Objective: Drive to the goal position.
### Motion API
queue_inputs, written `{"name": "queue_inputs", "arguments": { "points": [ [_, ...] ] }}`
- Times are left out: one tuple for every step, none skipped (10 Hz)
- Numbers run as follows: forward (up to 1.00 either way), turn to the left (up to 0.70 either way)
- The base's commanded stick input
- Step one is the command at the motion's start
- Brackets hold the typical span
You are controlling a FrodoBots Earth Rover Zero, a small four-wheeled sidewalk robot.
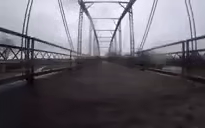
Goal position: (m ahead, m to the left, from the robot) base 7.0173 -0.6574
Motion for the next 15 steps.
{"name": "queue_inputs", "arguments": {
  "points": [
    [1.00, 0.00],
    [1.00, 0.00],
    [1.00, 0.00],
    [1.00, 0.00],
    [1.00, 0.00],
    [1.00, 0.00],
    [1.00, 0.00],
    [1.00, 0.00],
    [1.00, -0.08],
    [1.00, -0.26],
    [1.00, -0.12],
    [1.00, 0.00],
    [1.00, 0.00],
    [1.00, 0.00],
    [1.00, 0.00]
  ]
}}
